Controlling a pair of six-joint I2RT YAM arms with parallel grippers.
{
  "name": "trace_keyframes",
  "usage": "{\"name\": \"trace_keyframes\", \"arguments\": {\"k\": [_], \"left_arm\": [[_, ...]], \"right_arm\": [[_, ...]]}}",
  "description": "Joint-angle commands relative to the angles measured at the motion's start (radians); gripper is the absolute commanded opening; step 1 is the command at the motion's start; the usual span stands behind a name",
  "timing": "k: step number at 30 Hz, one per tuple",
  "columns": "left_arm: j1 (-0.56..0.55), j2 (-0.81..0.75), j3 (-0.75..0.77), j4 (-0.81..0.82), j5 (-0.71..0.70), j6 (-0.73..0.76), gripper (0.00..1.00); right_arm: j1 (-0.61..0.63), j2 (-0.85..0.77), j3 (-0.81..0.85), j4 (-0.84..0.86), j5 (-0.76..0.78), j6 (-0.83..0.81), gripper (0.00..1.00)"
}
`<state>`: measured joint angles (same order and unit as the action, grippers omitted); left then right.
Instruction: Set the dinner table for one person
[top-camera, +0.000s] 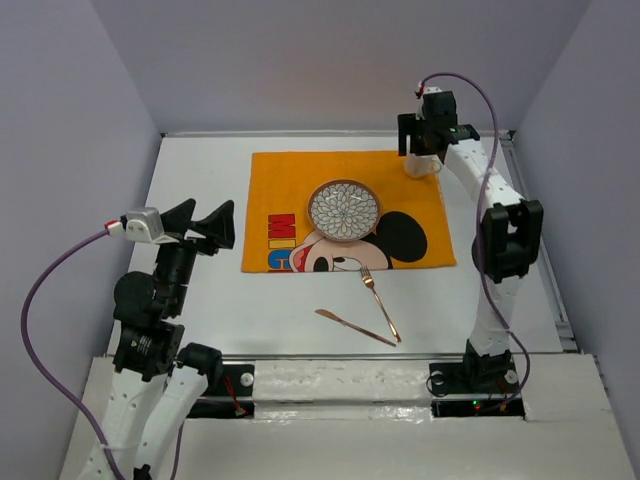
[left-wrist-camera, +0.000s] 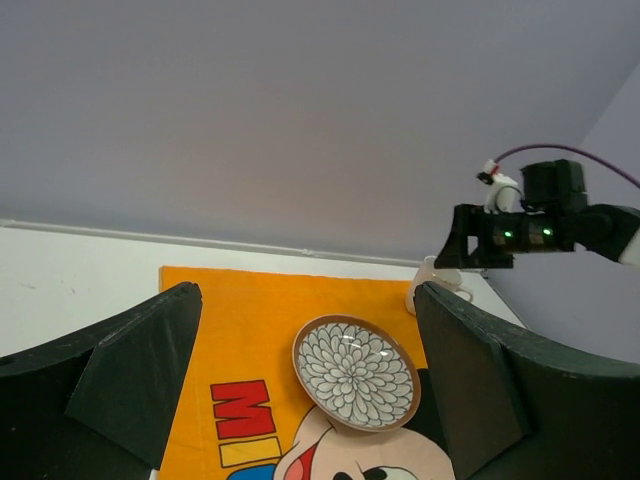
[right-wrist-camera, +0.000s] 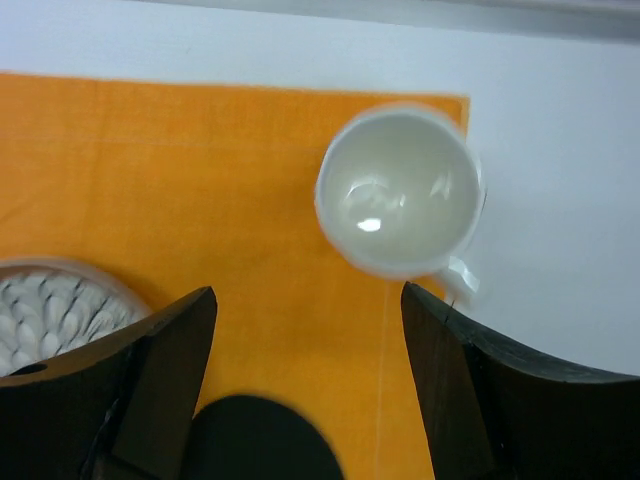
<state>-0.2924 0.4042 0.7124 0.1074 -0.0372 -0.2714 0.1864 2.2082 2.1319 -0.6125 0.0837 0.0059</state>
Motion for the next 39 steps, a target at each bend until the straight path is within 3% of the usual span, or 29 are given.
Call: {"name": "trace_keyframes", "arguments": {"k": [1, 3, 4, 6, 8, 11, 15, 20, 23, 32, 36, 37, 39], "left_arm": [[0.010, -0.005, -0.002, 0.051, 0.013, 0.000, 0.99], [0.009, -0.015, -0.002, 0.051, 0.011, 0.000, 0.99], [0.010, -0.016, -0.002, 0.052, 0.016, -0.002, 0.99], [0.007, -0.021, -0.004, 0.054, 0.022, -0.003, 0.99], [0.007, -0.028, -0.004, 0.055, 0.022, -0.006, 0.99], [0.004, -0.034, -0.004, 0.055, 0.022, -0.006, 0.99], [0.006, -0.036, -0.002, 0.054, 0.023, -0.006, 0.99], [0.006, -0.030, -0.002, 0.057, 0.031, -0.009, 0.99], [0.007, -0.028, -0.002, 0.055, 0.028, -0.006, 0.99], [0.009, -0.033, -0.002, 0.057, 0.033, -0.006, 0.99], [0.010, -0.036, -0.004, 0.058, 0.033, -0.009, 0.99], [0.009, -0.036, -0.004, 0.061, 0.033, -0.011, 0.99], [0.009, -0.038, -0.005, 0.061, 0.033, -0.012, 0.99]], "right_arm": [[0.083, -0.397, -0.422, 0.264, -0.076, 0.193, 0.80], [0.125, -0.509, -0.609, 0.420, -0.119, 0.255, 0.75], [0.180, -0.563, -0.802, 0.484, -0.134, 0.305, 0.70], [0.275, -0.689, -1.017, 0.600, -0.134, 0.348, 0.58], [0.347, -0.748, -1.127, 0.651, -0.113, 0.368, 0.47], [0.464, -0.834, -1.243, 0.610, -0.024, 0.376, 0.34], [0.507, -0.968, -1.427, 0.444, 0.011, 0.459, 0.32], [0.539, -0.999, -1.503, 0.280, -0.015, 0.549, 0.37], [0.551, -0.992, -1.527, 0.266, -0.012, 0.568, 0.42], [0.622, -0.869, -1.472, 0.243, 0.042, 0.580, 0.42], [0.656, -0.800, -1.428, 0.212, 0.070, 0.583, 0.35], [0.656, -0.765, -1.413, 0.200, 0.091, 0.583, 0.27], [0.682, -0.728, -1.370, 0.160, 0.113, 0.586, 0.22]]}}
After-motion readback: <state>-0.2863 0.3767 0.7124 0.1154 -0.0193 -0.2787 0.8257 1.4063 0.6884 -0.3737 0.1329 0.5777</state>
